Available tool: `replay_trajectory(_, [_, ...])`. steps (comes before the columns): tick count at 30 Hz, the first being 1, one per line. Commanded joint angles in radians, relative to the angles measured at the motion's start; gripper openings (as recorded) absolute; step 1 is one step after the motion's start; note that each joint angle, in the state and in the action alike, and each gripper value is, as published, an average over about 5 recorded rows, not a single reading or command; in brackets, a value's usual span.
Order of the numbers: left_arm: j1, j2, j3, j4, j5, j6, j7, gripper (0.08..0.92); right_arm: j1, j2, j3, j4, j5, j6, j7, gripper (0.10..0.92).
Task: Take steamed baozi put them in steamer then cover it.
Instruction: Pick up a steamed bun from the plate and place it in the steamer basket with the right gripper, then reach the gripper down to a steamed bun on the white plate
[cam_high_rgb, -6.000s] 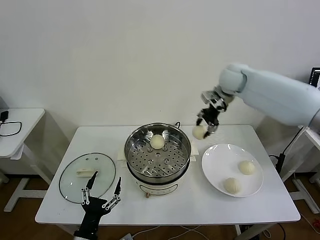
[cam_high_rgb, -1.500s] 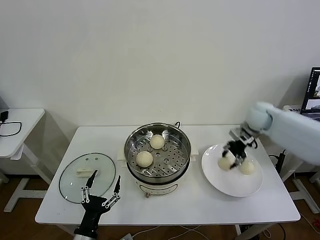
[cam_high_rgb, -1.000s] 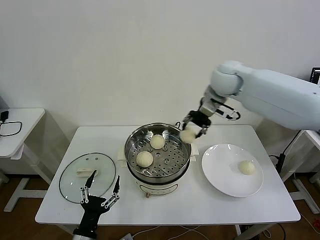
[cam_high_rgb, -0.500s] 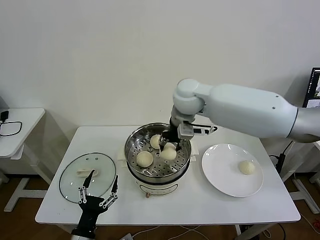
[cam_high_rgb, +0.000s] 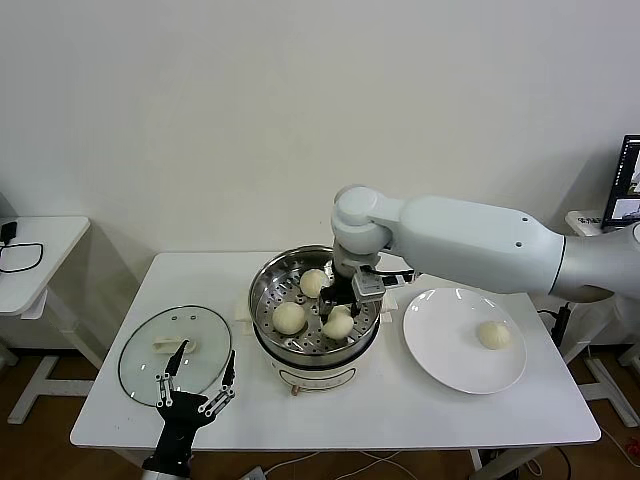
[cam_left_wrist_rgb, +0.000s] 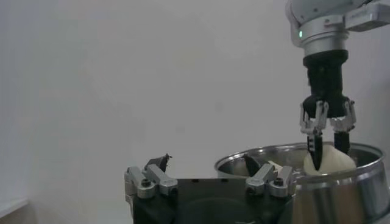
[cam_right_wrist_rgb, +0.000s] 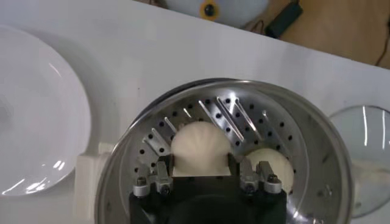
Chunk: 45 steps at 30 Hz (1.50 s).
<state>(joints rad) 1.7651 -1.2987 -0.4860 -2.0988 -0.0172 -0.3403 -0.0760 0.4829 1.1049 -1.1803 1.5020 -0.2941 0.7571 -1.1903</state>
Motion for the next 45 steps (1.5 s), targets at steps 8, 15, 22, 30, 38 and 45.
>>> replay_trajectory(8, [0.000,-0.001,-0.004,0.004,-0.002,-0.006,-0.001,0.823,-0.027,0.015,0.001,0.005,-0.031,0.033,-0.010,0.632])
replay_trajectory(15, [-0.002,0.000,-0.005,0.005,-0.003,-0.009,0.000,0.823,-0.034,0.016,0.002,0.011,-0.038,0.033,-0.009,0.733])
replay_trajectory(22, [-0.004,0.001,-0.004,0.009,-0.002,-0.011,0.002,0.823,-0.036,0.013,0.027,0.001,-0.058,0.031,0.000,0.821])
replay_trajectory(30, [-0.008,0.001,0.001,0.009,-0.001,-0.007,0.003,0.823,-0.039,-0.024,0.147,-0.060,-0.061,0.012,0.008,0.823])
replay_trajectory(38, [-0.014,0.005,0.007,0.004,0.000,0.001,0.003,0.823,0.052,-0.169,0.153,-0.261,0.210,-0.304,0.005,0.823])
replay_trajectory(45, [-0.017,0.010,0.015,0.006,0.001,0.002,0.003,0.823,0.096,-0.326,0.033,-0.439,0.530,-0.597,-0.034,0.823])
